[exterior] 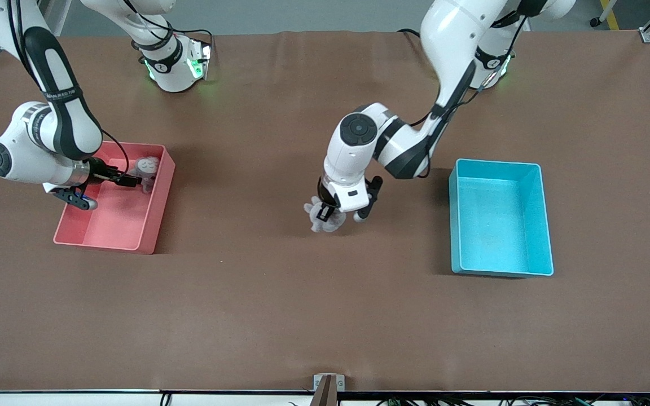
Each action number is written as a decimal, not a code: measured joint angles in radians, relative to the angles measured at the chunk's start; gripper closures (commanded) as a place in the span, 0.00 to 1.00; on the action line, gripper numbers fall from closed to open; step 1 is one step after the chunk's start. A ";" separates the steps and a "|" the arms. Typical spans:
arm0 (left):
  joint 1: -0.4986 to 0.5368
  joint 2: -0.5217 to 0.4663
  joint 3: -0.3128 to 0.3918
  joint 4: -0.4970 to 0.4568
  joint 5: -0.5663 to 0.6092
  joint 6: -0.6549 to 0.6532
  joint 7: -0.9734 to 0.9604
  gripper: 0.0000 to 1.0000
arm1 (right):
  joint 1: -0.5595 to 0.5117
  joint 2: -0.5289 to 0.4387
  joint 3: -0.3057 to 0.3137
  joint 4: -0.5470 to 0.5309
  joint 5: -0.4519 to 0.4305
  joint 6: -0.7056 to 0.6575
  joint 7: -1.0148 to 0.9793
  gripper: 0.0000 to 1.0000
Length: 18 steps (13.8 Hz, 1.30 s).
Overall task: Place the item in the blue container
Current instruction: 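Drop the gray plush into the blue box while the right gripper grasps Totoro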
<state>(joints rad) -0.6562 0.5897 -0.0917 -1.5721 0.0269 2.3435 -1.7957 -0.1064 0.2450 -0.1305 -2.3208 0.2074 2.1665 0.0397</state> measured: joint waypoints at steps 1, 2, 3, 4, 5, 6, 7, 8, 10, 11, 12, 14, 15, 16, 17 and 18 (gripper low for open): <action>0.026 -0.036 0.003 -0.001 0.001 -0.075 0.072 1.00 | -0.008 0.019 0.000 0.000 0.018 0.000 -0.013 0.00; 0.058 -0.067 0.004 -0.002 0.001 -0.139 0.131 1.00 | -0.010 0.033 0.000 0.000 0.041 0.000 -0.019 0.00; 0.098 -0.093 0.005 -0.002 0.002 -0.199 0.185 1.00 | -0.010 0.042 0.003 0.001 0.059 -0.006 -0.023 0.00; 0.143 -0.116 0.006 -0.004 0.003 -0.257 0.244 1.00 | -0.009 0.048 0.006 0.001 0.068 -0.021 -0.024 0.00; 0.191 -0.136 0.006 -0.008 0.003 -0.312 0.314 1.00 | -0.008 0.053 0.009 0.001 0.072 -0.037 -0.024 0.00; 0.237 -0.151 0.006 -0.015 0.004 -0.354 0.384 1.00 | -0.007 0.056 0.011 0.002 0.076 -0.050 -0.024 0.00; 0.286 -0.165 0.007 -0.026 0.004 -0.387 0.462 1.00 | -0.007 0.057 0.012 0.003 0.079 -0.060 -0.024 0.00; 0.336 -0.179 0.007 -0.041 0.005 -0.410 0.541 1.00 | -0.007 0.057 0.012 0.004 0.082 -0.069 -0.024 0.00; 0.452 -0.202 0.007 -0.083 0.007 -0.428 0.725 1.00 | -0.007 0.058 0.013 0.007 0.084 -0.088 -0.024 0.00; 0.509 -0.205 0.007 -0.107 0.007 -0.429 0.820 1.00 | -0.007 0.058 0.013 0.007 0.084 -0.096 -0.024 0.00; 0.555 -0.202 0.006 -0.131 0.007 -0.429 0.895 0.97 | -0.007 0.058 0.013 0.009 0.084 -0.107 -0.024 0.00; 0.601 -0.173 0.006 -0.174 0.007 -0.426 0.962 0.70 | -0.007 0.064 0.013 0.019 0.085 -0.142 -0.024 0.00; 0.605 -0.149 0.006 -0.184 0.009 -0.424 0.970 0.44 | -0.008 0.070 0.013 0.028 0.085 -0.159 -0.024 0.02; 0.607 -0.122 0.005 -0.189 0.024 -0.422 0.972 0.07 | -0.008 0.078 0.013 0.035 0.085 -0.167 -0.024 0.07; 0.609 -0.096 0.006 -0.189 0.058 -0.418 0.972 0.00 | -0.008 0.085 0.013 0.040 0.085 -0.171 -0.024 0.24; 0.612 -0.074 0.006 -0.189 0.094 -0.413 0.972 0.00 | -0.008 0.089 0.013 0.044 0.086 -0.174 -0.025 0.45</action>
<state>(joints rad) -0.0439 0.5157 -0.0860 -1.7609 0.1210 1.9306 -0.8240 -0.1143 0.3339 -0.1176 -2.2771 0.2930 1.9928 0.0144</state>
